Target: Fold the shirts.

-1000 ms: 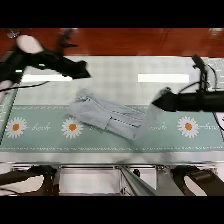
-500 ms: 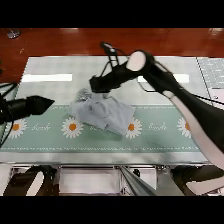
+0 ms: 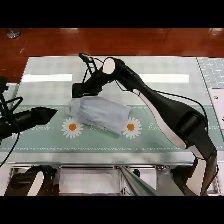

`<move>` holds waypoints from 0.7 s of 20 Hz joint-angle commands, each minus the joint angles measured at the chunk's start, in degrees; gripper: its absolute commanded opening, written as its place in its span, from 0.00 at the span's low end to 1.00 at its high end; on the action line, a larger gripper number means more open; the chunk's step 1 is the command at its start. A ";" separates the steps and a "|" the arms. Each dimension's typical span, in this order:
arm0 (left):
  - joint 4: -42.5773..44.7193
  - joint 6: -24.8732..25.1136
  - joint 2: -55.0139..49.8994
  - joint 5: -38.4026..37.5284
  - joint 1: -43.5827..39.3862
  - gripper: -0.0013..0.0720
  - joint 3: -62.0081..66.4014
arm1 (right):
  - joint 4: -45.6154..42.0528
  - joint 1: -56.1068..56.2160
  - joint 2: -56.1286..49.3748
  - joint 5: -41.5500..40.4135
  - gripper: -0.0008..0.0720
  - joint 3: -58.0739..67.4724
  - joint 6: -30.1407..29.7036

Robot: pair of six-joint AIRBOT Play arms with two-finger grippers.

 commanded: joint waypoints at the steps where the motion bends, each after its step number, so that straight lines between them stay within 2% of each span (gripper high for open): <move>1: 0.09 0.42 -0.81 1.38 0.09 0.05 -0.33 | -4.50 -5.53 4.22 13.57 0.88 0.98 -0.68; 4: 0.09 0.72 -0.96 1.36 0.07 0.05 -0.33 | -14.60 -14.75 14.91 26.43 0.88 -0.74 0.57; 6: 0.28 0.87 -1.01 1.36 0.07 0.05 -0.33 | -22.10 -19.28 24.72 24.26 0.88 -9.27 2.23; 8: 0.94 0.87 -1.14 1.36 0.07 0.05 -0.37 | -25.11 -21.68 37.03 10.27 0.88 -28.09 6.97; 10: 1.14 0.87 -1.60 1.36 0.07 0.05 -0.37 | -25.05 -22.05 48.83 -7.23 0.88 -52.00 17.55; 12: 1.11 0.87 -2.58 1.38 0.07 0.05 -0.37 | -18.32 -21.49 56.26 -21.75 0.88 -72.30 26.32; 13: 1.09 0.87 -3.23 1.40 0.00 0.05 -0.37 | -10.82 -21.18 57.64 -26.51 0.88 -79.54 25.81; 14: 1.09 0.90 -4.02 1.40 -0.15 0.05 -0.37 | -2.82 -20.39 57.61 -28.52 0.87 -83.91 21.94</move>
